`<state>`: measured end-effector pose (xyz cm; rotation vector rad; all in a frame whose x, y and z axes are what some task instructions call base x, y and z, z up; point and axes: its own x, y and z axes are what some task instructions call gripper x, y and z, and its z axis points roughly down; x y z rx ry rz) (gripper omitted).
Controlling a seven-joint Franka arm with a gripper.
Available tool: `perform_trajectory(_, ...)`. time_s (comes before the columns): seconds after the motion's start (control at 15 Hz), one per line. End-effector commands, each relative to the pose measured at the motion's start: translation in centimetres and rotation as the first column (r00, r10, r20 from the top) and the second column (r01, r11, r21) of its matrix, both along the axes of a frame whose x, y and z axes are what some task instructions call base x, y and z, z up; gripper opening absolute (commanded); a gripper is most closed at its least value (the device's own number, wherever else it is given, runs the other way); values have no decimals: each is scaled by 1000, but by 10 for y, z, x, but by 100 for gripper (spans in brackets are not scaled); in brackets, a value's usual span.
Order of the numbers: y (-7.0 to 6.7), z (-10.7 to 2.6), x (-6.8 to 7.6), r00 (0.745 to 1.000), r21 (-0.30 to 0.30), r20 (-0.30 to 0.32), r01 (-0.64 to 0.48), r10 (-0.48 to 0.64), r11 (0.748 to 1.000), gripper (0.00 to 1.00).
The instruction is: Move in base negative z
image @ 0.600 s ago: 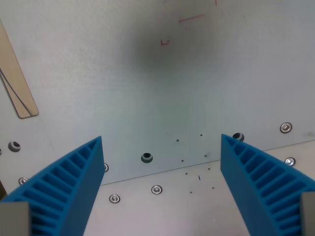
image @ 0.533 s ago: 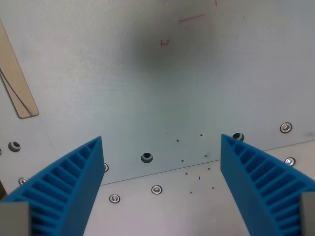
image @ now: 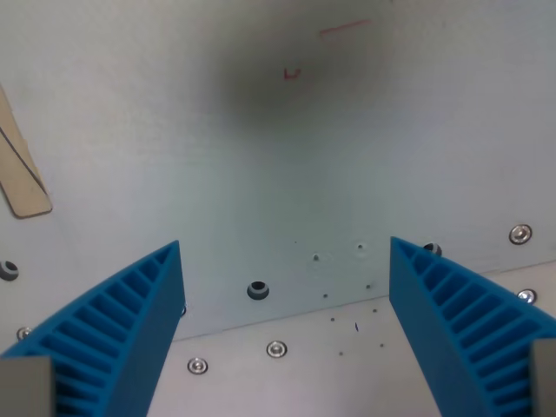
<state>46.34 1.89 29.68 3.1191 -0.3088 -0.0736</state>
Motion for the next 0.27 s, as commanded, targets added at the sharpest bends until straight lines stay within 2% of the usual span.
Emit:
perform_trajectory(0.07, 0, -12, -3, 999, -2, 37, 0, 0, 1000, 100)
perform_trajectory(0.27, 0, -27, -1, 999, -2, 37, 0, 0, 1000, 100)
